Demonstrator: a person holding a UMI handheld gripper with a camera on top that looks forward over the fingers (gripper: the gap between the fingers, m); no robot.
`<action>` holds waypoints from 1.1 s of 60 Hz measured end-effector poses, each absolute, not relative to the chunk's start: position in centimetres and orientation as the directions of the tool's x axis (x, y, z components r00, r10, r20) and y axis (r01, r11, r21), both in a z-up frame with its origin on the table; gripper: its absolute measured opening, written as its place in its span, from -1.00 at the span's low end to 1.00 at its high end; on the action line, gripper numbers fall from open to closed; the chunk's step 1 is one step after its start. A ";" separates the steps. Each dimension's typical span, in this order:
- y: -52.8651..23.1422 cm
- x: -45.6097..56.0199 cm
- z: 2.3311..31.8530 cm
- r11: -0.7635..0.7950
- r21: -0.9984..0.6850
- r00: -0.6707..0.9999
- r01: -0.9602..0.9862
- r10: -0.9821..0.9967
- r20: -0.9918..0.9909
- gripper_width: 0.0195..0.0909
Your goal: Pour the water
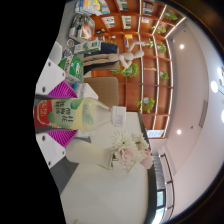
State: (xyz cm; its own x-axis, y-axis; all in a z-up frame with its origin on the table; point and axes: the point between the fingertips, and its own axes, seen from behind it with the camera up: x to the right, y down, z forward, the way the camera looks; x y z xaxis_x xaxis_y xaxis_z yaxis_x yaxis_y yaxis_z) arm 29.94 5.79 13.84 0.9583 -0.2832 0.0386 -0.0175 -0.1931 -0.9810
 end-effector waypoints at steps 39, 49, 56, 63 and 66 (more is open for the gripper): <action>5.1 30.6 8.5 -0.230 -0.971 0.969 -0.072 -0.245 -0.014 0.62; 2.4 28.4 8.6 -0.228 -0.968 0.982 -0.101 -0.177 -0.061 0.70; -1.4 27.0 8.8 -0.249 -0.966 0.988 -0.063 -0.150 -0.026 0.70; -5.8 25.3 9.6 -0.284 -0.959 0.995 -0.009 -0.098 0.020 0.71; -7.8 24.7 10.5 -0.281 -0.960 0.995 0.005 -0.092 0.032 0.73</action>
State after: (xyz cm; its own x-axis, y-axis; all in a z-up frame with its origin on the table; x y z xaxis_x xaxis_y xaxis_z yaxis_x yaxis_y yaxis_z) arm 24.68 -7.83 10.47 0.9953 -0.0918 0.0325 0.0054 -0.2811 -0.9597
